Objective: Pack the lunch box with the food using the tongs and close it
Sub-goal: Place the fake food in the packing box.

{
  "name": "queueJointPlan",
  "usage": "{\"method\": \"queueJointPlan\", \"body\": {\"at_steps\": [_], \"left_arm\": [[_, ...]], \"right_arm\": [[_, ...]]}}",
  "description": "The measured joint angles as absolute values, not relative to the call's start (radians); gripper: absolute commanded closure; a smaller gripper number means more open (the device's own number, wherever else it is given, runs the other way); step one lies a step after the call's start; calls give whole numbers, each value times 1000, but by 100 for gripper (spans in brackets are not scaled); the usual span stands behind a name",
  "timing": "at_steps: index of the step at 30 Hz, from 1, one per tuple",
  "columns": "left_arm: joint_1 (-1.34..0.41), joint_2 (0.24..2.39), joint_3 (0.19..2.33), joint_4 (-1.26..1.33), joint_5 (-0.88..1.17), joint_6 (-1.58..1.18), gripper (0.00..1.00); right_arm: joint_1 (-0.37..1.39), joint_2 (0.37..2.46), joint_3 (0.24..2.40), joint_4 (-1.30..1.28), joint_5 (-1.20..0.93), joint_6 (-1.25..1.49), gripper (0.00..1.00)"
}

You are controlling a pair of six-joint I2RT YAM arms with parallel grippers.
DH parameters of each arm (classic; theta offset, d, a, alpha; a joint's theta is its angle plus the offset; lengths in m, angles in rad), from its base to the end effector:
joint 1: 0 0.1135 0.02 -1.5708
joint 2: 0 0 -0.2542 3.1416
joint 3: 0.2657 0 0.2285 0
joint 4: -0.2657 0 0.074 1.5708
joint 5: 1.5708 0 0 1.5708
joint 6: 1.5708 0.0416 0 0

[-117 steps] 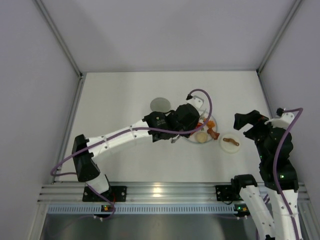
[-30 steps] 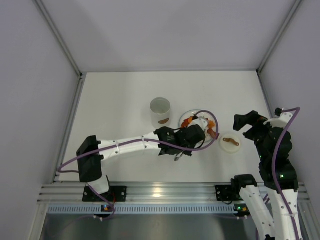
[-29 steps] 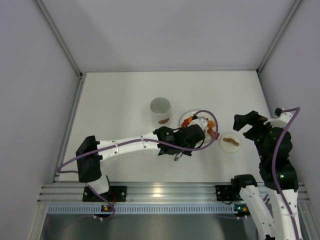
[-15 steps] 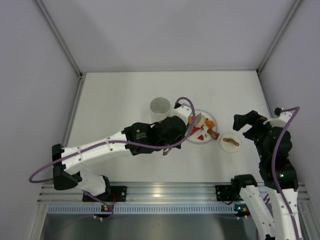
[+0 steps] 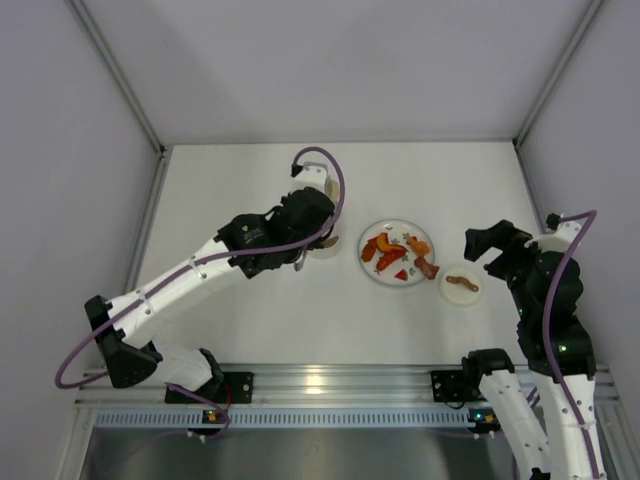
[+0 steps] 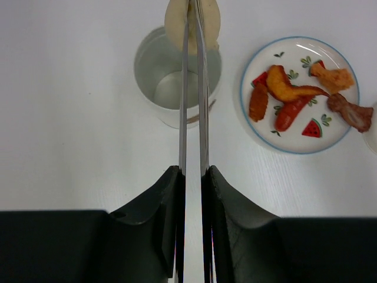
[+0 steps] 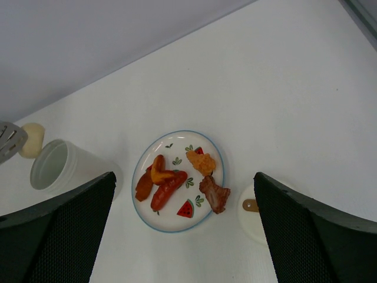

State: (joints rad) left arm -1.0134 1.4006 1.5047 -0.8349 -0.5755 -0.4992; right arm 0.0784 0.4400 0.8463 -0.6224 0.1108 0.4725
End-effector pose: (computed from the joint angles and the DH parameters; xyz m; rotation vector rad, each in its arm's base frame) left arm 0.1626 -0.2181 0.3739 0.2723 2.1546 -0.1963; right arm 0.0816 0.0018 0.3393 0.4296 1.7431 0.2966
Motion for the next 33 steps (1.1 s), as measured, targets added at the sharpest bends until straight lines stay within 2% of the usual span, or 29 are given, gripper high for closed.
{"method": "queueJointPlan", "body": {"at_steps": [5, 12, 19, 23, 33], "left_arm": [[-898, 1373, 1478, -830, -533, -487, 80], [-878, 1374, 1457, -813, -478, -477, 80], [-879, 1374, 1406, -813, -444, -477, 68], [-879, 1372, 1392, -813, -434, -477, 58], [-879, 1370, 1391, -812, -433, -477, 51]], "right_arm": [[78, 440, 846, -622, 110, 472, 1], [78, 441, 846, -622, 108, 472, 1], [78, 441, 846, -622, 107, 472, 1], [78, 442, 846, -622, 106, 472, 1], [78, 454, 847, -622, 103, 472, 1]]}}
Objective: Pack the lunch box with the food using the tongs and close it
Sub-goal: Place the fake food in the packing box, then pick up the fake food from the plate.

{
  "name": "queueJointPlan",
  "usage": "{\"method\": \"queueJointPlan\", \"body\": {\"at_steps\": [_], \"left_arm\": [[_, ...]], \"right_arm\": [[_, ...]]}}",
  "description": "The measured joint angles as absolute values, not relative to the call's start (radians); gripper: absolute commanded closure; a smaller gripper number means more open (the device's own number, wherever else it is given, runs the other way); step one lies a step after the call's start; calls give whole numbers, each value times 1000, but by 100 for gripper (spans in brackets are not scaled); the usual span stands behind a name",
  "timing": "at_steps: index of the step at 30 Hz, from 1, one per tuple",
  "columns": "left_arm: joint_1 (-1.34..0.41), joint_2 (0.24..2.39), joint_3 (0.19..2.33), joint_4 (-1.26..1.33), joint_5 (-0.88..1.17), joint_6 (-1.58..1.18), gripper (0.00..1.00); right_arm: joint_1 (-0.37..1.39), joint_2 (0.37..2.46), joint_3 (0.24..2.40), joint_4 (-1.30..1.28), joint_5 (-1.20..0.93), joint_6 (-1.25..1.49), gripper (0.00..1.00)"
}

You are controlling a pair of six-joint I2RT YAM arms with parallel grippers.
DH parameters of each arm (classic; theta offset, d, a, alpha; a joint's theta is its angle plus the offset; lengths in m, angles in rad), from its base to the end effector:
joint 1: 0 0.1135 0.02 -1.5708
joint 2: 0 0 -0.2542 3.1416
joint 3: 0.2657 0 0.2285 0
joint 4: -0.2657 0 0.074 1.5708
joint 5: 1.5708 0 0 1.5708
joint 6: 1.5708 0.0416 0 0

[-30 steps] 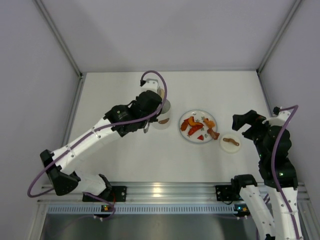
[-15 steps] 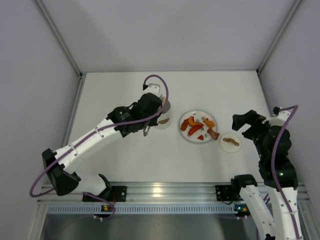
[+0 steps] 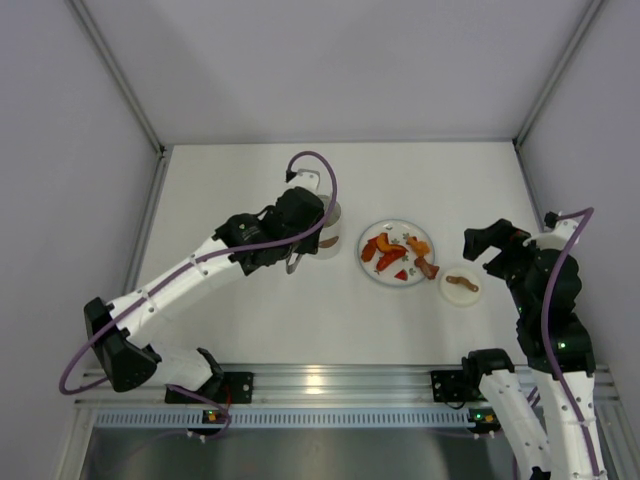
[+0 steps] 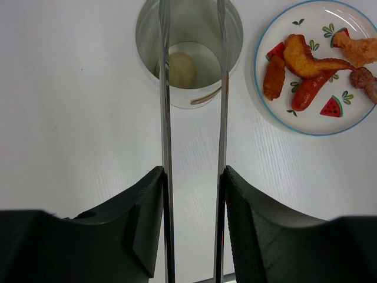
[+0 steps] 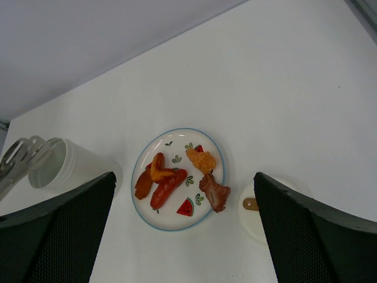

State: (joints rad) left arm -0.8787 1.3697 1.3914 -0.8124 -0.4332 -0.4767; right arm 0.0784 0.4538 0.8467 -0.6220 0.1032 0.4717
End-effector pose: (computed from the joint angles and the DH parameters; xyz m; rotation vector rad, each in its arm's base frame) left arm 0.1838 -0.1944 0.3479 0.2520 2.2657 -0.1960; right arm 0.0847 0.0024 0.3386 0.4258 1.7579 0.2997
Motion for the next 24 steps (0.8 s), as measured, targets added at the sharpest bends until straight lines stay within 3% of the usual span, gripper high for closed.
{"method": "queueJointPlan", "body": {"at_steps": [9, 15, 24], "left_arm": [[-904, 1386, 1477, -813, -377, -437, 52], [-1040, 1481, 1627, -795, -363, -403, 52], [-1196, 1648, 1641, -762, -331, -394, 51]], "right_arm": [[78, 455, 849, -623, 104, 471, 1], [78, 459, 860, -622, 104, 471, 1], [78, 459, 860, -636, 113, 461, 1]]}}
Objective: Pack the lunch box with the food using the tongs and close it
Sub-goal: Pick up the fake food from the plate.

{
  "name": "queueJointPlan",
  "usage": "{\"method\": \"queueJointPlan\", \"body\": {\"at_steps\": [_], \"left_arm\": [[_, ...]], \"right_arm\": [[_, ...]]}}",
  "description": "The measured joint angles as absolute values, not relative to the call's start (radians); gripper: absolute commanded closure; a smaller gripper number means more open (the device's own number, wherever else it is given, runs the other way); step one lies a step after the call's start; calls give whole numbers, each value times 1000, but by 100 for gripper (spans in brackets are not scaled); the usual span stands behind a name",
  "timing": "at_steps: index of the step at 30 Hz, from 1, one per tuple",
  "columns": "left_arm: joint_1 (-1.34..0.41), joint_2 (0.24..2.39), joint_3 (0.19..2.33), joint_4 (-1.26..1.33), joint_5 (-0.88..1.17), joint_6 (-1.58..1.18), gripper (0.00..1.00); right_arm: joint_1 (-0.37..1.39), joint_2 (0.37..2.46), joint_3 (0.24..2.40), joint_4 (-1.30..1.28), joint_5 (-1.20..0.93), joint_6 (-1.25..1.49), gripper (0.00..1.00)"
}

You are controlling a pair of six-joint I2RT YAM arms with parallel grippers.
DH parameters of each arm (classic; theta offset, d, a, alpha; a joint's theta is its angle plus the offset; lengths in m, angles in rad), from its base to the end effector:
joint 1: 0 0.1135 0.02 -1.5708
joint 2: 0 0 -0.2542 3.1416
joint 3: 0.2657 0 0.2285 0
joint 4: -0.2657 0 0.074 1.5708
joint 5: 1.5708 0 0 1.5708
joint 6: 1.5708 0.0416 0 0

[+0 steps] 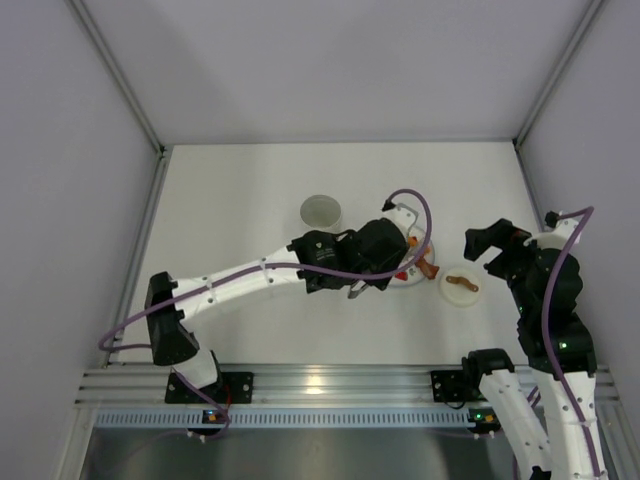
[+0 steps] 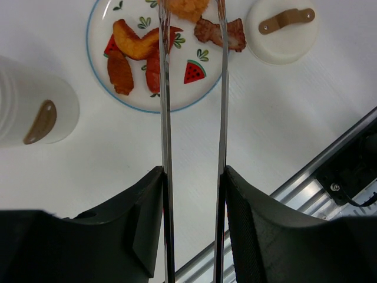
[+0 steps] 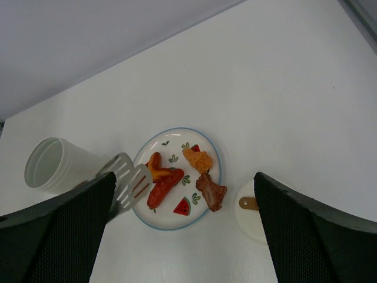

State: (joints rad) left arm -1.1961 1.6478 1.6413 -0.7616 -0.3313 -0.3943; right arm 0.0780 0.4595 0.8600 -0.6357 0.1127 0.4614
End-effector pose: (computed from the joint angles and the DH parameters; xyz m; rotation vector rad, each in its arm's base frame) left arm 0.1377 -0.3133 0.3468 0.7540 2.2007 -0.4315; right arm 0.0841 0.0019 0.3406 0.4243 1.7631 0.2822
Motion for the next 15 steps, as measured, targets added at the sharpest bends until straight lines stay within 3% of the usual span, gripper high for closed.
{"method": "queueJointPlan", "body": {"at_steps": [15], "left_arm": [[-1286, 1794, 1625, -662, -265, -398, 52]], "right_arm": [[78, 451, 860, -656, 142, 440, 1]]}}
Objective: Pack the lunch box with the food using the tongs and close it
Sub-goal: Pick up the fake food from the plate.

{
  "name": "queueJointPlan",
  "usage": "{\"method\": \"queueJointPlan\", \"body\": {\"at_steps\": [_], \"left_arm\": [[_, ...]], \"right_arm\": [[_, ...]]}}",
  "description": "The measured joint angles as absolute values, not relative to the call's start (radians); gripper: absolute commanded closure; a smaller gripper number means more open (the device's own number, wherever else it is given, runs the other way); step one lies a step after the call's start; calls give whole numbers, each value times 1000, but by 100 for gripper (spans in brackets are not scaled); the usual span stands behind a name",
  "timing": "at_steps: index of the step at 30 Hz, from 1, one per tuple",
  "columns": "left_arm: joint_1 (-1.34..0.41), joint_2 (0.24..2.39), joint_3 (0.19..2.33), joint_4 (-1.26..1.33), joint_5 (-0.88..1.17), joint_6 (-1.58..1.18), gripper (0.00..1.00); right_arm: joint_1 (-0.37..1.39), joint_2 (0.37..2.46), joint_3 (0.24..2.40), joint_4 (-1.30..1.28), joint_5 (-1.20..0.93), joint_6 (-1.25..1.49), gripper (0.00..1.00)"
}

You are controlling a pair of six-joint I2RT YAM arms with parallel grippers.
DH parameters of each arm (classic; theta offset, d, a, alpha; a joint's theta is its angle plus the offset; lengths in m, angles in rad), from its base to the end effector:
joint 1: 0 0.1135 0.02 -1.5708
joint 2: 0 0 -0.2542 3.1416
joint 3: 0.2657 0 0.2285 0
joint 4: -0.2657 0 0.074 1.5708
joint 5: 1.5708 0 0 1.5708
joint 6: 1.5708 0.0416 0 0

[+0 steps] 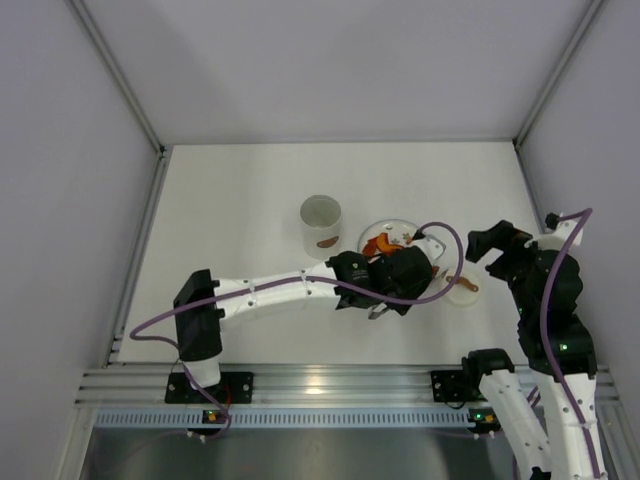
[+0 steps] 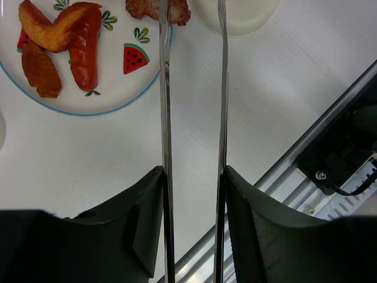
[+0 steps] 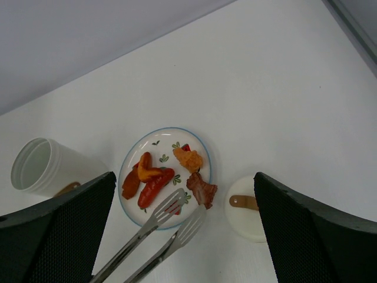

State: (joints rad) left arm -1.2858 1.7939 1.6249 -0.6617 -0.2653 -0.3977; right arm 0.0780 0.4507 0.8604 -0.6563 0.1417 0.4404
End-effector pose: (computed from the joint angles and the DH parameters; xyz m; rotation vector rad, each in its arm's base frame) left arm 0.1175 -0.3622 0.2992 0.9251 2.2355 -0.4843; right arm 0.0814 0.0005 0.3390 0.4267 1.7706 0.2386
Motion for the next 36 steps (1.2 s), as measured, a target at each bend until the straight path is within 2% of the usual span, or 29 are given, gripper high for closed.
{"method": "queueJointPlan", "body": {"at_steps": [14, 36], "left_arm": [[-1290, 1939, 1656, -649, -315, -374, 52], [-1291, 2010, 1734, -659, -368, -341, 52]], "right_arm": [[78, 437, 867, -682, 155, 433, 0], [78, 434, 872, -683, 156, 426, 1]]}}
